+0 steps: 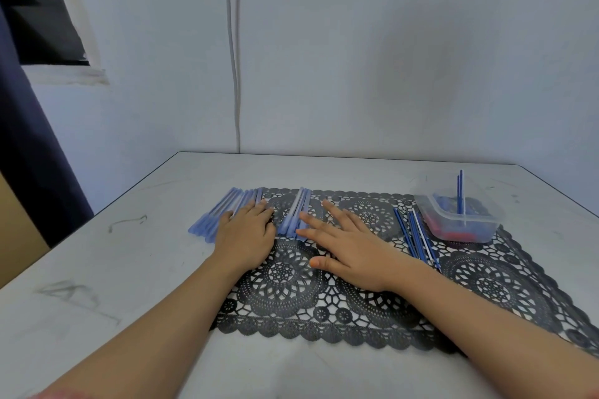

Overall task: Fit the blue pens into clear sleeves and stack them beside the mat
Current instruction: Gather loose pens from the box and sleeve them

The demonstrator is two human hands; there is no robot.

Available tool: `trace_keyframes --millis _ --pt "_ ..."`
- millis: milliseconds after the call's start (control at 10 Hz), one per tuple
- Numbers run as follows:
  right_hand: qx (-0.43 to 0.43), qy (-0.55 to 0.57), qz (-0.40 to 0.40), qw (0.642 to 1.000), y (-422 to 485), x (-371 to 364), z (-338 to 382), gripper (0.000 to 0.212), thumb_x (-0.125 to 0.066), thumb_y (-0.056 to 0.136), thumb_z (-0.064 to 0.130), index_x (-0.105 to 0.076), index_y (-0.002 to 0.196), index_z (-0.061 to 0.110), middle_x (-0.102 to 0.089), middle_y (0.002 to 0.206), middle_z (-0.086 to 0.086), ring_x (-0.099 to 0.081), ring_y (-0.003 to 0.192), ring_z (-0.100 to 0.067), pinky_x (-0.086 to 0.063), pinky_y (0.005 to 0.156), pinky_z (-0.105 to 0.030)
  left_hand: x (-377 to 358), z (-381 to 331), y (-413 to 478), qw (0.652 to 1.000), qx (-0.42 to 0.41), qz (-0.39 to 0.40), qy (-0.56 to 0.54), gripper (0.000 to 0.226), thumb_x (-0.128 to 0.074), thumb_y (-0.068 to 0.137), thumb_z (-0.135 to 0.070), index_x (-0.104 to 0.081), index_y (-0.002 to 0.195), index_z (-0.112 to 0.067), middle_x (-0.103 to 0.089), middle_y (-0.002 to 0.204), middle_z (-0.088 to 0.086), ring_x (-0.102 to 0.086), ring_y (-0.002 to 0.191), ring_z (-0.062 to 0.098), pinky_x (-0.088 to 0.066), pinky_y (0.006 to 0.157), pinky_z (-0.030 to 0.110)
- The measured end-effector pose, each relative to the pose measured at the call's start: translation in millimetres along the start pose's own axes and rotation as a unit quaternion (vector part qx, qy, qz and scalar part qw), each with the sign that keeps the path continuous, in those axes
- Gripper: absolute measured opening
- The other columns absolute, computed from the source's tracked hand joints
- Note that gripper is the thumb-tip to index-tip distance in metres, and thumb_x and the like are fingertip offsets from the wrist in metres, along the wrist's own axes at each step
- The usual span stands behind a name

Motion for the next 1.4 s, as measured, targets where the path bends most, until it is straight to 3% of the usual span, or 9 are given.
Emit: trace_keyframes --millis 100,200,300,500,700,900,1000,1200,1400 --pt "0.008 0.031 -0.004 0.999 0 1 3 0.060 -0.019 0.090 0.062 -0.022 0.142 0.033 -0.005 0.154 0.019 0.022 0.139 -0.008 0.014 0.111 -0.034 0 0 0 1.000 0.002 0.001 -0.003 0.047 -0.027 0.100 -0.032 -0.031 0.146 -0.025 -0.024 0.154 -0.008 -0.016 0.142 0.010 -0.011 0.113 0.039" --pt "0.010 0.041 -0.032 0.999 0 5 4 0.062 -0.017 0.087 0.062 -0.037 0.134 0.027 -0.034 0.145 0.010 -0.008 0.140 -0.013 -0.006 0.114 -0.035 0 1 1 1.000 0.001 0.003 -0.008 0.047 -0.028 0.099 -0.031 -0.032 0.146 -0.025 -0.025 0.153 -0.008 -0.015 0.142 0.011 -0.011 0.113 0.039" --pt "0.020 0.051 -0.081 0.995 -1 9 3 0.039 -0.035 0.097 0.041 -0.050 0.126 0.020 -0.051 0.125 0.006 -0.033 0.119 -0.011 -0.028 0.102 -0.027 0 1 0 1.000 -0.001 0.006 -0.012 0.047 -0.028 0.099 -0.031 -0.032 0.145 -0.025 -0.025 0.153 -0.008 -0.015 0.142 0.011 -0.011 0.113 0.039" --pt "-0.111 0.063 -0.153 0.980 -6 17 -11 0.020 -0.048 0.093 0.026 -0.058 0.110 0.023 -0.053 0.098 0.011 -0.049 0.092 -0.007 -0.046 0.080 -0.026 -1 2 1 1.000 -0.003 0.005 -0.016 0.047 -0.028 0.099 -0.032 -0.032 0.145 -0.024 -0.026 0.153 -0.008 -0.015 0.142 0.011 -0.011 0.114 0.039" --pt "-0.249 0.083 -0.119 0.958 -6 13 -32 0.043 -0.052 0.091 0.022 -0.045 0.133 0.018 -0.057 0.114 -0.001 -0.056 0.093 -0.013 -0.051 0.082 -0.033 1 1 0 1.000 -0.007 -0.009 -0.029 0.046 -0.031 0.099 -0.031 -0.035 0.144 -0.024 -0.028 0.152 -0.007 -0.017 0.141 0.012 -0.011 0.114 0.040" --pt "-0.161 0.142 -0.140 0.967 -6 24 -27 0.049 -0.048 0.092 0.013 -0.040 0.139 0.026 -0.052 0.095 0.007 -0.044 0.073 0.000 -0.039 0.068 -0.018 9 -1 -2 0.992 -0.030 -0.092 -0.077 0.048 -0.040 0.093 -0.026 -0.042 0.141 -0.024 -0.032 0.150 -0.005 -0.023 0.140 0.009 -0.011 0.113 0.035" --pt "-0.119 0.184 -0.182 0.959 -8 42 -19 0.051 -0.050 0.091 0.008 -0.039 0.138 0.025 -0.049 0.095 0.005 -0.047 0.080 -0.004 -0.038 0.067 -0.011 19 -10 -8 0.977 -0.075 -0.159 -0.119 0.052 -0.037 0.084 -0.035 -0.051 0.133 -0.023 -0.046 0.142 -0.005 -0.035 0.134 0.010 -0.016 0.110 0.034" --pt "-0.099 0.401 -0.274 0.868 -14 62 -7 0.018 -0.067 0.082 0.004 -0.064 0.087 0.022 -0.067 0.087 0.000 -0.065 0.079 -0.012 -0.053 0.072 -0.023 34 -33 -25 0.941 -0.197 -0.224 -0.160 0.047 -0.045 0.084 -0.049 -0.061 0.122 -0.026 -0.063 0.117 -0.013 -0.051 0.113 0.004 -0.025 0.100 0.029" --pt "-0.129 0.526 -0.264 0.798 -12 50 -5 0.020 -0.077 0.068 -0.004 -0.066 0.075 0.010 -0.071 0.074 -0.004 -0.069 0.072 -0.016 -0.055 0.068 -0.025 33 -43 -27 0.917 -0.274 -0.241 -0.160 0.035 -0.059 0.082 -0.049 -0.068 0.105 -0.025 -0.069 0.093 -0.014 -0.060 0.089 0.005 -0.041 0.084 0.031"
Point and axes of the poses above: each hand's wrist, its own y-axis towards the middle knuckle, its own x-axis out of the back of the hand, z = x × y, the point moved 3 cm from there along y, towards the middle knuckle
